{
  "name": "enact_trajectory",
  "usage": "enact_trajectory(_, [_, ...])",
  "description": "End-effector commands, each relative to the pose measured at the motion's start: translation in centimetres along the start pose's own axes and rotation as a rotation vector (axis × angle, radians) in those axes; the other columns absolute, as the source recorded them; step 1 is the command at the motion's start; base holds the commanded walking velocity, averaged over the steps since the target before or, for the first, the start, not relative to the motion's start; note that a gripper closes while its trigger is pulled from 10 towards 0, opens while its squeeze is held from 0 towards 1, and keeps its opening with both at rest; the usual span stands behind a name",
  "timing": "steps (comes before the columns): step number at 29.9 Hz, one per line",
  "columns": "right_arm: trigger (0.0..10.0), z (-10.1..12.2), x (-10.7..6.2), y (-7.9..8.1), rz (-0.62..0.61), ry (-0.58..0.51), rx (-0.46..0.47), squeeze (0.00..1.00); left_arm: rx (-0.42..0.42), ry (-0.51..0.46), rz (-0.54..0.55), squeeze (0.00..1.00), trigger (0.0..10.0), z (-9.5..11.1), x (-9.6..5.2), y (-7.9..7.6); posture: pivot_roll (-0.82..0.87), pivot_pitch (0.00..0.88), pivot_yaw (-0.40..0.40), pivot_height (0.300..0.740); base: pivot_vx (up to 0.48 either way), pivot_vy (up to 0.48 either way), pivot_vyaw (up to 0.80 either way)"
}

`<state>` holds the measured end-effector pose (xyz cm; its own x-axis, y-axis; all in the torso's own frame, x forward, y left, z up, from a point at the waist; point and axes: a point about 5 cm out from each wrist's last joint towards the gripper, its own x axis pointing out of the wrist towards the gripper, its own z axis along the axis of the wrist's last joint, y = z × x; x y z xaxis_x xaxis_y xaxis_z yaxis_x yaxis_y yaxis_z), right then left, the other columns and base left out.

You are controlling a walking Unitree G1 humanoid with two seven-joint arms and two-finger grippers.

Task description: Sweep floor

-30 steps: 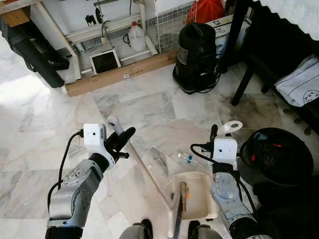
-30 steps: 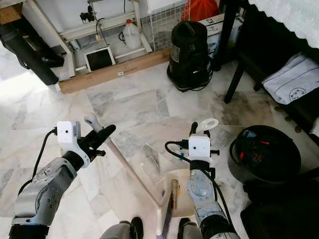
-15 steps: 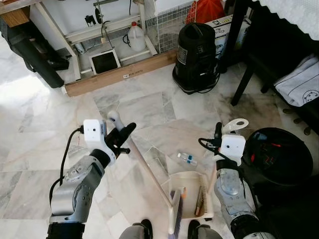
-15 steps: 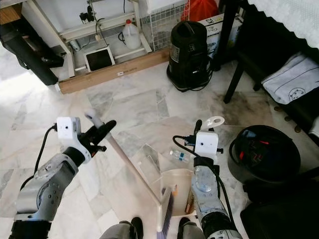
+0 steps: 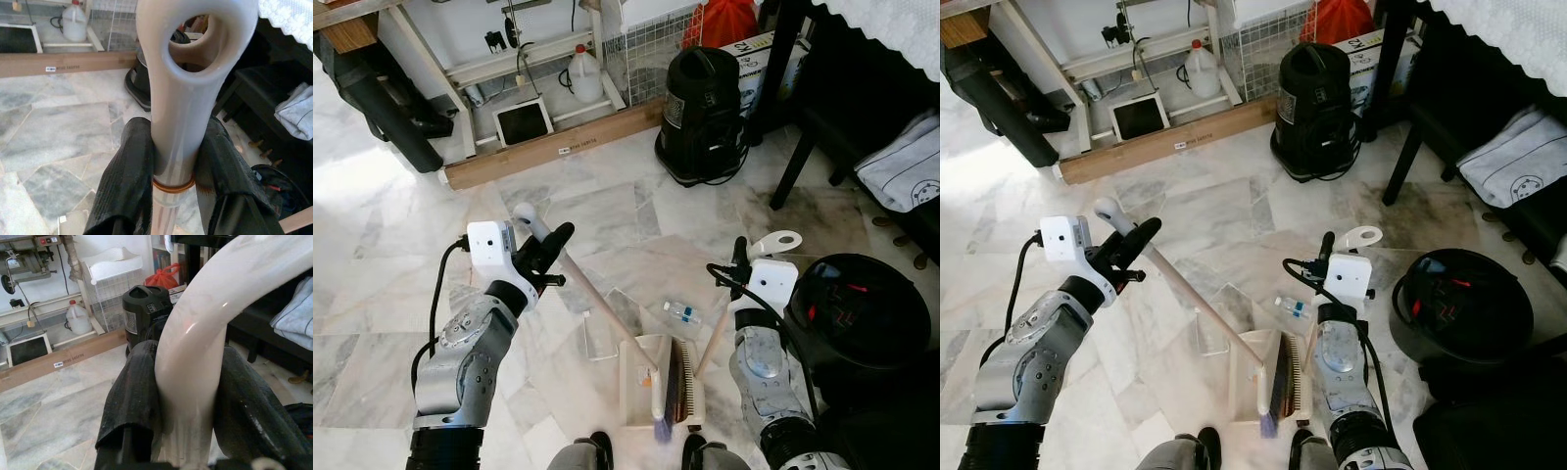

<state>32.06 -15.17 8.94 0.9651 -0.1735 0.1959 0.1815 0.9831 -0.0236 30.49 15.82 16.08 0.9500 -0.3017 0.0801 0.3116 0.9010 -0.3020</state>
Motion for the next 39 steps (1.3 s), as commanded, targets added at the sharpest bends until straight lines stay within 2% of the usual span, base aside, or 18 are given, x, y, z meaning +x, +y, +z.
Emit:
enact_trajectory(1, [10.0, 0.6, 0.3, 0.0, -0.007, -0.018, 0.023, 0.00, -0.004, -0.044, -0.002, 0.00, 10.0, 0.7, 0.1, 0.2, 0.19, 0.157, 0.106, 0.740, 0.000, 0.000, 0.00])
enact_trajectory(6, [10.0, 0.9, 0.7, -0.4, -0.012, -0.032, 0.021, 0.00, 0.039, -0.072, -0.005, 0.00, 10.0, 1.6, 0.4, 0.3, 0.18, 0.139, 0.101, 0.740, 0.000, 0.000, 0.00])
enact_trajectory(7, [10.0, 1.2, 0.9, -0.6, -0.016, -0.046, 0.021, 0.00, 0.083, -0.095, -0.007, 0.00, 10.0, 2.3, 0.6, 0.2, 0.18, 0.133, 0.099, 0.740, 0.000, 0.000, 0.00])
enact_trajectory(15, [10.0, 1.8, 1.2, -1.0, -0.023, -0.068, 0.023, 0.00, 0.233, -0.196, -0.003, 0.00, 10.0, 4.7, 1.2, 0.0, 0.17, 0.111, 0.095, 0.740, 0.000, 0.000, 0.00])
enact_trajectory(24, [10.0, 2.0, 1.2, -0.9, -0.022, -0.074, 0.030, 0.00, 0.263, -0.306, 0.078, 0.00, 10.0, 6.3, 1.5, 0.7, 0.16, 0.086, 0.088, 0.740, 0.000, 0.000, 0.00])
enact_trajectory(25, [10.0, 2.0, 1.2, -0.9, -0.022, -0.074, 0.030, 0.00, 0.263, -0.306, 0.078, 0.00, 10.0, 6.3, 1.5, 0.7, 0.16, 0.086, 0.088, 0.740, 0.000, 0.000, 0.00])
enact_trajectory(27, [10.0, 2.2, 1.4, -1.0, -0.032, -0.076, 0.045, 0.00, 0.295, -0.333, 0.149, 0.00, 10.0, 6.3, 1.5, 1.2, 0.15, 0.075, 0.086, 0.740, 0.000, 0.000, 0.00])
enact_trajectory(29, [10.0, 2.2, 1.5, -1.1, -0.041, -0.075, 0.055, 0.00, 0.288, -0.342, 0.167, 0.00, 10.0, 6.3, 1.5, 1.4, 0.15, 0.070, 0.085, 0.740, 0.000, 0.000, 0.00])
enact_trajectory(33, [10.0, 2.6, 1.8, -1.4, -0.050, -0.086, 0.058, 0.00, 0.369, -0.354, 0.239, 0.00, 10.0, 5.9, 1.2, 2.2, 0.14, 0.060, 0.079, 0.740, 0.000, 0.000, 0.00])
enact_trajectory(37, [10.0, 2.7, 1.9, -1.4, -0.051, -0.084, 0.070, 0.00, 0.416, -0.347, 0.252, 0.00, 10.0, 5.2, 1.1, 2.4, 0.13, 0.049, 0.072, 0.740, 0.000, 0.000, 0.00])
enact_trajectory(39, [10.0, 2.6, 1.7, -1.2, -0.049, -0.077, 0.084, 0.00, 0.465, -0.332, 0.243, 0.00, 10.0, 4.1, 1.3, 2.1, 0.12, 0.031, 0.074, 0.740, 0.000, 0.000, 0.00])
